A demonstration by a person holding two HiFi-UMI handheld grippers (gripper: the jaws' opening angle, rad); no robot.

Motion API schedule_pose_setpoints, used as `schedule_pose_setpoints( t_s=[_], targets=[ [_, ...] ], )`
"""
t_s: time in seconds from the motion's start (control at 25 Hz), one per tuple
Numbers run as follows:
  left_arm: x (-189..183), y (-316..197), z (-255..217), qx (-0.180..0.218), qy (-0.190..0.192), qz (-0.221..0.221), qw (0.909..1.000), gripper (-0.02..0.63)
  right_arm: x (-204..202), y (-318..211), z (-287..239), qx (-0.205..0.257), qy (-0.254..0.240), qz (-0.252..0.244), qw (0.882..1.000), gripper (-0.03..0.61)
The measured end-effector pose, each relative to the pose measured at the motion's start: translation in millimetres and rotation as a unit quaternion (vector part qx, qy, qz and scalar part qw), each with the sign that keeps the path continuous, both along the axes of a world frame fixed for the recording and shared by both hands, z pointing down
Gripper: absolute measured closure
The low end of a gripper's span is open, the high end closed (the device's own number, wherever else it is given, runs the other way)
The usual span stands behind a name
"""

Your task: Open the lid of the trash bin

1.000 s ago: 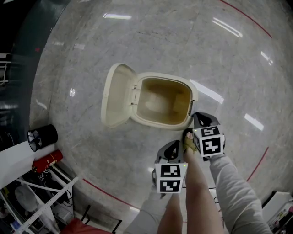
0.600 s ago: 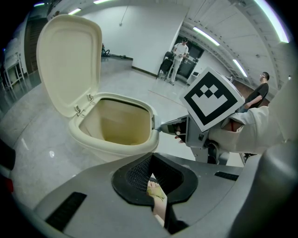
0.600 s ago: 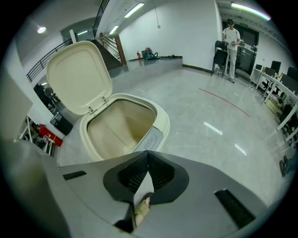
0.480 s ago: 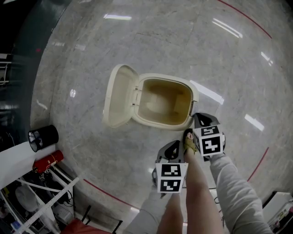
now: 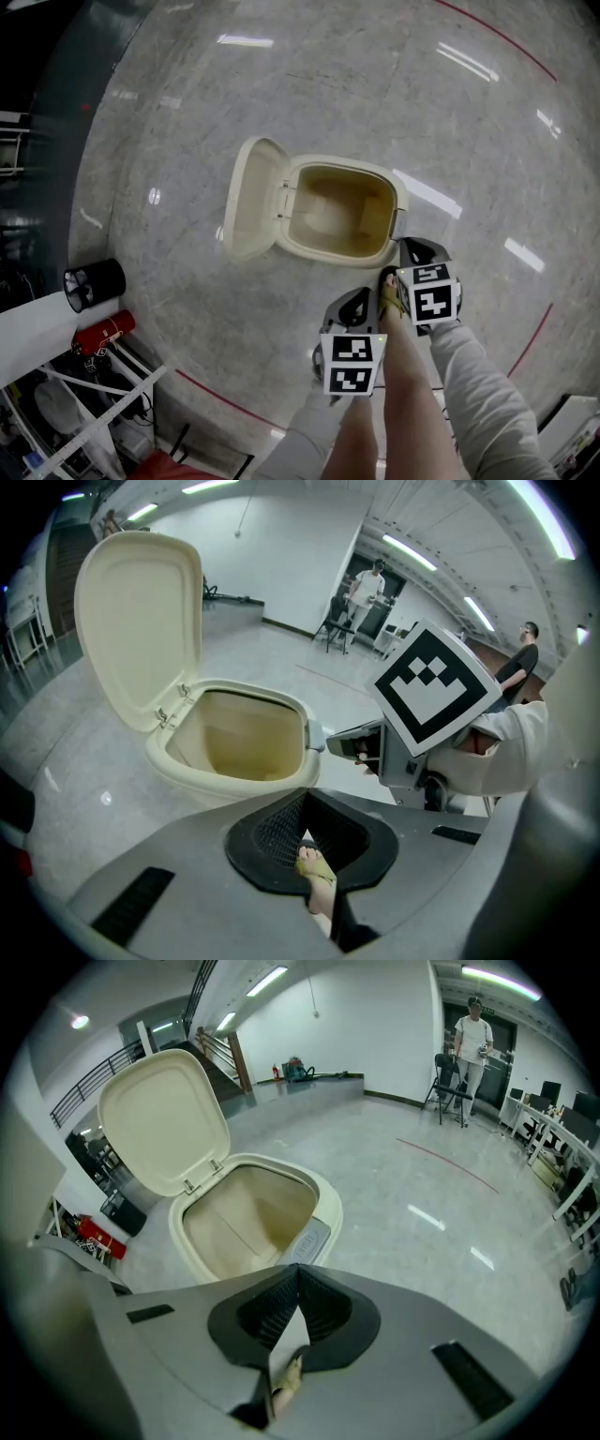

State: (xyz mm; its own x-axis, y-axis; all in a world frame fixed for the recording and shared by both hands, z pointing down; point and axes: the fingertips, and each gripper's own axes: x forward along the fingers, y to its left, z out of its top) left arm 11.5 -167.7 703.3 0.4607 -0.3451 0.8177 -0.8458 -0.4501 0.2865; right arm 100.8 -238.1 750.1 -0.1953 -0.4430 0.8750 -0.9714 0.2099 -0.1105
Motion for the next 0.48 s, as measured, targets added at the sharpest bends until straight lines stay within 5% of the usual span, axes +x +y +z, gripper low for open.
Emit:
schedule_pose_setpoints(
  t_s=[0.48],
  targets=[
    [-5,11,-21,0.01,-0.003,-0.001,0.9999,0.609,-5,18,-39,0.021,-0.014,0.004,1.0,0.583]
  ],
)
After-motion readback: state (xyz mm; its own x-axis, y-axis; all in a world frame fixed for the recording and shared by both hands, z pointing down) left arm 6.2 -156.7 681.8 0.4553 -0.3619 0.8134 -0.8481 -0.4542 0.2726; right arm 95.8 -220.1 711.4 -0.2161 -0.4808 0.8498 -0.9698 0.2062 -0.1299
